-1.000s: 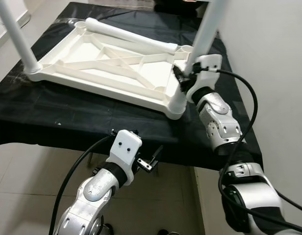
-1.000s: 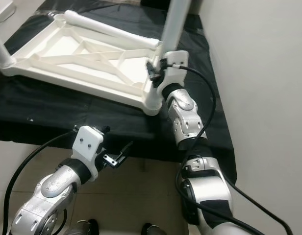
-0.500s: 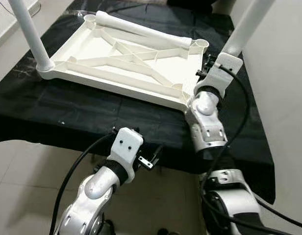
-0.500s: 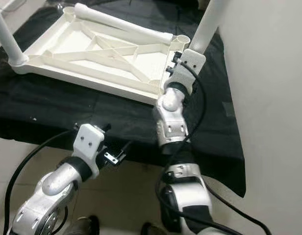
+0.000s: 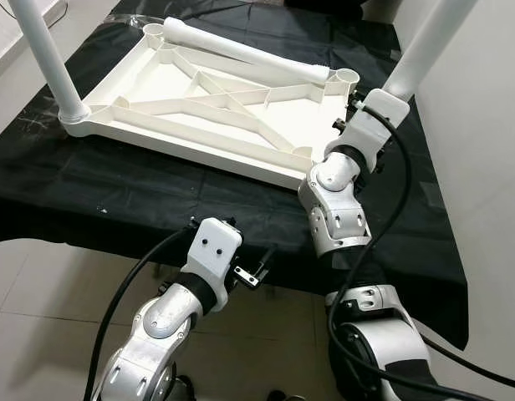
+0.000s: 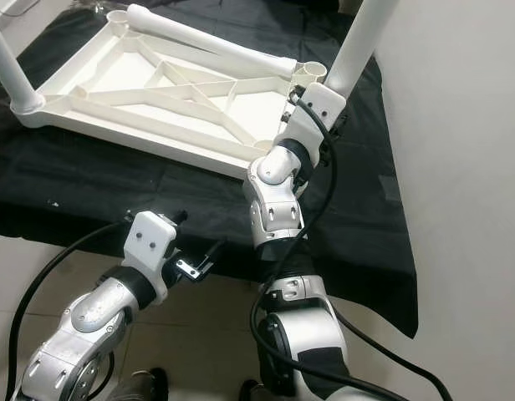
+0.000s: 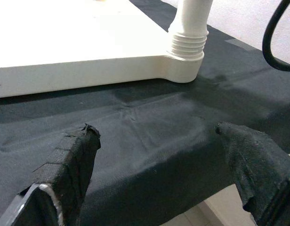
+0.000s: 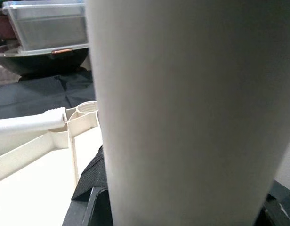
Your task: Building children table
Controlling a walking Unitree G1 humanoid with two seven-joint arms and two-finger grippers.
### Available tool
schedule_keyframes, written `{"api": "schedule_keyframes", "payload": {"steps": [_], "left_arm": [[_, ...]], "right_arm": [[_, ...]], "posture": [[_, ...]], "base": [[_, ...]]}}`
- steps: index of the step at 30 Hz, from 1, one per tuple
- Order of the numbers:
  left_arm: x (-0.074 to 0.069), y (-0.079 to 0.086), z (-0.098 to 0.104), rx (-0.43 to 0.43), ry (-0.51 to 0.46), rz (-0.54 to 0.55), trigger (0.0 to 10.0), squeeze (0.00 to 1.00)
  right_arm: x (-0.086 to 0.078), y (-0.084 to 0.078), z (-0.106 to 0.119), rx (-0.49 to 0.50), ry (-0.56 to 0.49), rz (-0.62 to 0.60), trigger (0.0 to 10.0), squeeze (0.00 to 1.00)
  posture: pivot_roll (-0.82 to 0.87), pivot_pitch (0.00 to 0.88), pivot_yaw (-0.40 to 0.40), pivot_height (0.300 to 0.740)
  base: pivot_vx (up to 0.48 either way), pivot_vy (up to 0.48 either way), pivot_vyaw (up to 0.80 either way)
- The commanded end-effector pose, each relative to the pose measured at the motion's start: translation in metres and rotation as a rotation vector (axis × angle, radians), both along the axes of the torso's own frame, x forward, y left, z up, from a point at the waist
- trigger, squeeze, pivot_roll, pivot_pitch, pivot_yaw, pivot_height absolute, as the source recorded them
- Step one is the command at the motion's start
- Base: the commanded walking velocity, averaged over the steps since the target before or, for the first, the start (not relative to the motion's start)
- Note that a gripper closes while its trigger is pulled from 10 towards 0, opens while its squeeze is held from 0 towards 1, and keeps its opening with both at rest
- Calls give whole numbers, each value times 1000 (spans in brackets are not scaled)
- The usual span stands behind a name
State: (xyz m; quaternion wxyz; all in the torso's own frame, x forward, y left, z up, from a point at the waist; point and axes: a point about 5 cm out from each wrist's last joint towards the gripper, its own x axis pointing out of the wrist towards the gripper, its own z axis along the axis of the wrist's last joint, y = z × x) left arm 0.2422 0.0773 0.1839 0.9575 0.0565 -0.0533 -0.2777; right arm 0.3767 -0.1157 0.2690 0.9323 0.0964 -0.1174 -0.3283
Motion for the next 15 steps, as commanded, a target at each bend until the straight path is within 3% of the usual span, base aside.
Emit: {"api": "schedule_keyframes", "payload": {"steps": [1, 15], "left_arm": [[-1, -2, -5, 9, 14, -6, 10000, 0], [-1, -4, -6, 4, 12, -6, 10000, 0]], "right_arm": [[2, -6, -35, 3, 174, -30, 10000, 0], [9, -2, -35, -22, 223, 44, 10000, 0]], "posture": [[109, 192, -105, 740], [99, 204, -106, 740]], "base": [[0, 0, 0], [0, 0, 0]]}}
